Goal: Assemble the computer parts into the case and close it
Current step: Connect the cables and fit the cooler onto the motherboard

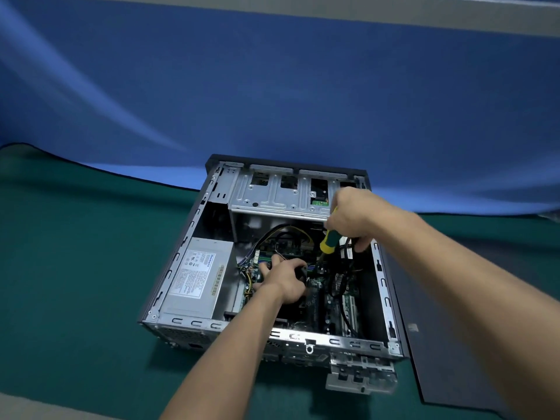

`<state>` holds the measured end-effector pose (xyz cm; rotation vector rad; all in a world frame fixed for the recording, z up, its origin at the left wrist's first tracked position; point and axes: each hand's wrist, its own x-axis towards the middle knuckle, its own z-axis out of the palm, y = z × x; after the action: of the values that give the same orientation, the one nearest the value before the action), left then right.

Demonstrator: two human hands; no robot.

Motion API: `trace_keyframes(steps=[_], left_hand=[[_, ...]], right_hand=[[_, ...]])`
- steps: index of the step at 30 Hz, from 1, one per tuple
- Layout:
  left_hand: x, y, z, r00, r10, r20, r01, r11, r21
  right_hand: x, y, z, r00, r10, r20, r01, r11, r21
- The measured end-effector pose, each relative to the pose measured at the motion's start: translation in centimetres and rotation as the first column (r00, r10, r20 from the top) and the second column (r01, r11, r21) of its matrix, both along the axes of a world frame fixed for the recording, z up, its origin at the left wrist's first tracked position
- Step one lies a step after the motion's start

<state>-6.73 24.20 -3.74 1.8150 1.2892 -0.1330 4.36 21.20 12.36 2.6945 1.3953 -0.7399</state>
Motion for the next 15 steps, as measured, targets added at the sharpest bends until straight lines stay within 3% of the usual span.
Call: trace_keyframes(steps=[2,3,7,11,15], left_hand=[[0.0,-0.1,-0.1,1.000,0.005,-0.004,-0.005,1.000,0.007],[0.0,-0.1,-0.1,1.000,0.001,-0.009,-0.001,1.000,0.009],[0.1,0.0,-0.1,1.000,0.005,-0.011,-0.005,1.000,0.008],[0.1,-0.2,0.0,1.000,0.015,-0.008,-0.015,1.000,0.013],[0.0,-0.1,0.3,1.000,-0.004,-0.016,0.004,1.000,0.003]], right_hand=[[0.0,-0.1,-0.3,0.989,0.004,0.147,-0.013,0.998,0.060],[0.2,-0.2,-0.3,0.989,-0.013,0.150,0.003,0.998,0.065],[-0.2,-0.4,0.4,0.990,-0.046,-0.135,0.044,0.999,-0.017],[-1.1,-0.9,-0.4,0.977,0.046,0.208,-0.071,0.991,0.114],[-1.6,-0.3,0.1,0.999,0.045,0.018,-0.045,0.998,0.031]])
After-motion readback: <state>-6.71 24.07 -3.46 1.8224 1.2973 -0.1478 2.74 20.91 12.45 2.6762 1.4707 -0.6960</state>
